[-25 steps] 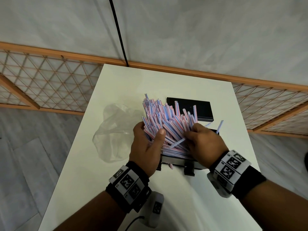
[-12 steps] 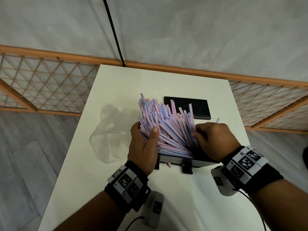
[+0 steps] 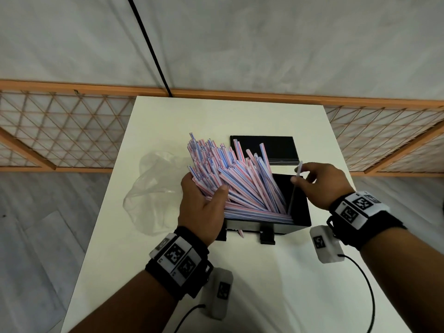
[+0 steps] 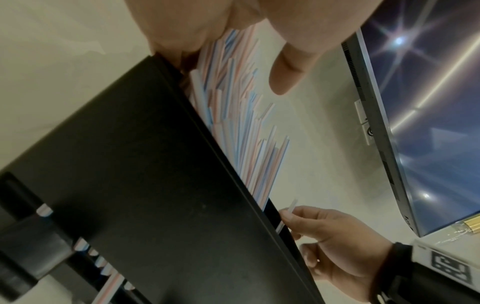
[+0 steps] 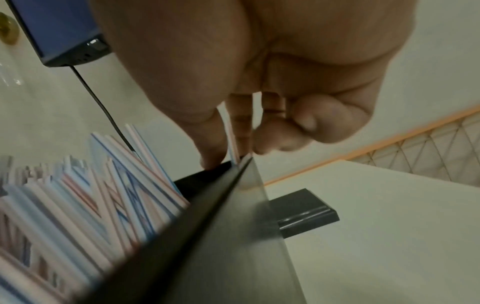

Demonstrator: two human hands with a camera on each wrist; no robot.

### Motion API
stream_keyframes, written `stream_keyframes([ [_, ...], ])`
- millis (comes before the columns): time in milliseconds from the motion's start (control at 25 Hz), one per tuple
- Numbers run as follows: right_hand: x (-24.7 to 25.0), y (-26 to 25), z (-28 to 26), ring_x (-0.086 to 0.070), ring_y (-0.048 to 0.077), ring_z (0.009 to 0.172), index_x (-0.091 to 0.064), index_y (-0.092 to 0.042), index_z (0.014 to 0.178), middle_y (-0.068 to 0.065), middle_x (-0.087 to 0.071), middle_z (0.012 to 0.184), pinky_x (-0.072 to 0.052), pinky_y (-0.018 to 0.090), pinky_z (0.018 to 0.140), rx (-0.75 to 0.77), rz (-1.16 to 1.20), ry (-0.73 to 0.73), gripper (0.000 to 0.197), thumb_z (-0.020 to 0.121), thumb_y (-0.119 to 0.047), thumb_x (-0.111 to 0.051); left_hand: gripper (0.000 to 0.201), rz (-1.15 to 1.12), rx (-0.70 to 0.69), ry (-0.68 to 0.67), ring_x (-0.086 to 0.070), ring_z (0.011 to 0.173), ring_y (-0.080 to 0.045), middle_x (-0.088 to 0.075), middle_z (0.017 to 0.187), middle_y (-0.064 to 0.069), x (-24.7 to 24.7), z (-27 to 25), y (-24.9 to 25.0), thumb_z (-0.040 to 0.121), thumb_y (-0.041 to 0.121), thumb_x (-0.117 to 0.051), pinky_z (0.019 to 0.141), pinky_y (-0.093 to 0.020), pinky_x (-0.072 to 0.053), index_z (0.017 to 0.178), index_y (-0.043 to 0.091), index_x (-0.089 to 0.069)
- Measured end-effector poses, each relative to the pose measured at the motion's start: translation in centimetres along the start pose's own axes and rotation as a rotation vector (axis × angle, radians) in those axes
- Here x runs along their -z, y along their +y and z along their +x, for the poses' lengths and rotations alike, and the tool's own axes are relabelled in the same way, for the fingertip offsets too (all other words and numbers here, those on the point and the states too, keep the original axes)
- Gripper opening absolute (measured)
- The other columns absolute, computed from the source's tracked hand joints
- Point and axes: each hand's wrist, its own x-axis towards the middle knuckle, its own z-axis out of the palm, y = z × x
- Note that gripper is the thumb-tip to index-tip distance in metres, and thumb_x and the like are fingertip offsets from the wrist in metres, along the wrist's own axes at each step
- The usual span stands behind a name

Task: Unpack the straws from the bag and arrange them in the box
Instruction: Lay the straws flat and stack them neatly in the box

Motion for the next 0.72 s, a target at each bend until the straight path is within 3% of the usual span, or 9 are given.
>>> stream_keyframes([
  [80,0.1,-0.8,-0.2,-0.063,0.021,0.088,-0.072,-0.027,0.095,-0.004,-0.066,0.088,-0.037,0.026,0.074,0.082,0.091,0.069,0.012,0.089,-0.037,-0.068,0.055,0.027,0.005,0.001,-0.063,0.107,-0.004,-0.064,0.119,0.01,0.2,-0.1,0.1,0.087,0.03,-0.069,0.095,-0.031,-0.051,0.133,0.015,-0.044],
  [160,1.0,-1.7,-0.7,-0.068,0.018,0.08,-0.068,-0.028,0.087,-0.01,-0.068,0.086,-0.046,0.028,0.075,0.157,0.221,0.131,0.006,0.09,-0.033,-0.067,0.047,0.073,0.0,-0.012,-0.061,0.103,-0.002,-0.062,0.113,0.018,0.4,-0.3,0.4,0.09,0.021,-0.07,0.095,-0.03,-0.049,0.131,0.018,-0.045],
  [240,2.3,-2.9,-1.4,-0.07,0.017,0.072,-0.068,-0.026,0.088,-0.009,-0.07,0.082,-0.052,0.033,0.074,0.287,0.262,0.2,0.006,0.091,-0.03,-0.064,0.045,0.118,-0.005,-0.017,-0.062,0.1,-0.004,-0.061,0.109,0.021,0.8,-0.3,0.5,0.088,0.022,-0.071,0.092,-0.029,-0.049,0.125,0.023,-0.046],
  [360,2.7,-5.0,-1.6,-0.069,0.022,0.071,-0.071,-0.019,0.091,-0.002,-0.072,0.08,-0.051,0.032,0.071,0.462,0.197,0.239,0.006,0.09,-0.022,-0.066,0.033,0.224,-0.025,0.016,-0.063,0.093,-0.007,-0.062,0.1,0.019,1.2,-0.2,0.7,0.086,0.025,-0.073,0.082,-0.027,-0.048,0.109,0.028,-0.049],
  [480,0.6,-5.7,-1.7,-0.069,0.022,0.078,-0.072,-0.017,0.098,0.002,-0.072,0.092,-0.043,0.024,0.072,0.45,0.108,0.164,0.014,0.086,-0.024,-0.071,0.023,0.302,0.043,0.03,-0.061,0.089,-0.015,-0.063,0.097,0.006,1.5,0.0,1.0,0.087,0.031,-0.073,0.075,-0.026,-0.044,0.094,0.028,-0.052],
  [560,-0.4,-5.2,-2.3,-0.064,0.02,0.07,-0.065,-0.018,0.085,-0.001,-0.067,0.081,-0.039,0.024,0.065,0.413,0.107,0.209,0.012,0.083,-0.028,-0.073,0.024,0.361,0.101,0.018,-0.059,0.082,-0.014,-0.062,0.091,0.007,1.8,0.0,1.1,0.088,0.039,-0.071,0.063,-0.022,-0.041,0.092,0.022,-0.055],
  [640,-1.4,-4.2,-3.4,-0.057,0.016,0.06,-0.056,-0.019,0.069,-0.006,-0.058,0.062,-0.035,0.026,0.057,0.372,0.068,0.08,0.029,0.083,-0.039,-0.071,0.03,0.4,0.143,0.002,-0.056,0.073,-0.007,-0.061,0.082,0.009,2.0,0.0,1.1,0.089,0.044,-0.068,0.058,-0.017,-0.037,0.091,0.016,-0.057],
  [720,-3.1,-3.8,-4.6,-0.055,0.009,0.06,-0.059,-0.02,0.073,-0.006,-0.057,0.063,-0.038,0.025,0.057,0.394,0.021,-0.208,0.038,0.082,-0.056,-0.066,0.032,0.413,0.167,-0.008,-0.053,0.068,-0.003,-0.059,0.075,0.009,2.2,0.0,1.1,0.089,0.046,-0.066,0.055,-0.018,-0.033,0.085,0.016,-0.055],
])
